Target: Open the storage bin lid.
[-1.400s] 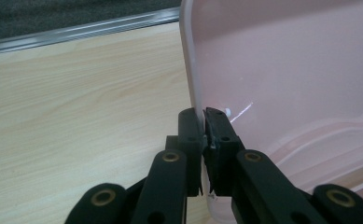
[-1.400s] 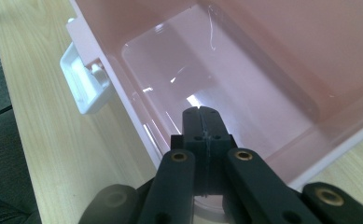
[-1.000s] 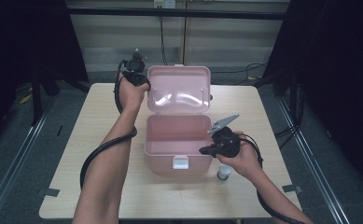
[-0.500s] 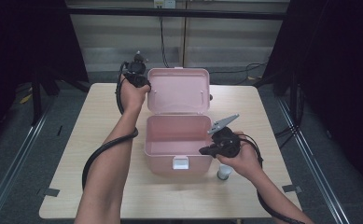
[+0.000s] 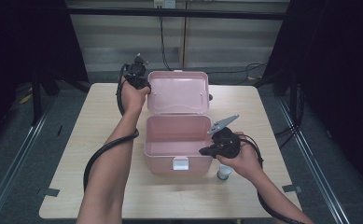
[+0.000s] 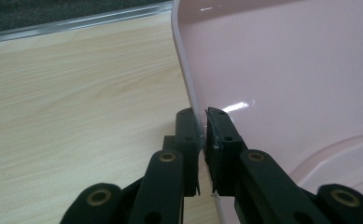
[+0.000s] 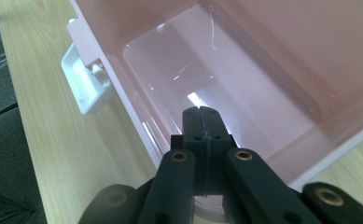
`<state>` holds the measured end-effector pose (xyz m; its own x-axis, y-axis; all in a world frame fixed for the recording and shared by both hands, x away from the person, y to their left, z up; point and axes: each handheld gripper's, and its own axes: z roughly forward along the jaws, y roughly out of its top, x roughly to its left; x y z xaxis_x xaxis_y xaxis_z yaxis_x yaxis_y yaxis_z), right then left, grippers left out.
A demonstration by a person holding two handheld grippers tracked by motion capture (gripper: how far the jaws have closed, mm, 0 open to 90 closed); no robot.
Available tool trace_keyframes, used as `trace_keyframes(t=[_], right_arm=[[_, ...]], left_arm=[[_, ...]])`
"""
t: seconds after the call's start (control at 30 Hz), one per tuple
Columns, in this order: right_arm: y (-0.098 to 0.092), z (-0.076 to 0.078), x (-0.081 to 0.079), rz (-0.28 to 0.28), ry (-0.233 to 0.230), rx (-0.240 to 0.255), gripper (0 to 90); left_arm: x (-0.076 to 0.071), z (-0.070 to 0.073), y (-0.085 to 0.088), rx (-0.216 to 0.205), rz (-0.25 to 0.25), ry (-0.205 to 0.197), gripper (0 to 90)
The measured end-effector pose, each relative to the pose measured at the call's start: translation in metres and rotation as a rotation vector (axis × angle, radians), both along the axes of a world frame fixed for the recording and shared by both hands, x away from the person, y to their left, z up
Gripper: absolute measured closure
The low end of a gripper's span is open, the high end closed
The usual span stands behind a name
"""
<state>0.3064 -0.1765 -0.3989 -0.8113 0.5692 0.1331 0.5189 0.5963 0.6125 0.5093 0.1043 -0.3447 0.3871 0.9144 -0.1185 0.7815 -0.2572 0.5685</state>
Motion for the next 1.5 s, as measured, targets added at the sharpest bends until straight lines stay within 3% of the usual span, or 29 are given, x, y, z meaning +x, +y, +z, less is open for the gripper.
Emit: trace_keyframes(t=[1.0, 1.5], right_arm=[[0.000, 0.000, -0.003, 0.008, 0.008, 0.004, 90.0], [0.001, 0.001, -0.004, 0.010, 0.007, 0.000, 90.0]], left_arm=[[0.005, -0.030, 0.000, -0.003, 0.007, 0.041, 82.8], [0.001, -0.034, 0.003, -0.008, -0.003, 0.044, 84.3]])
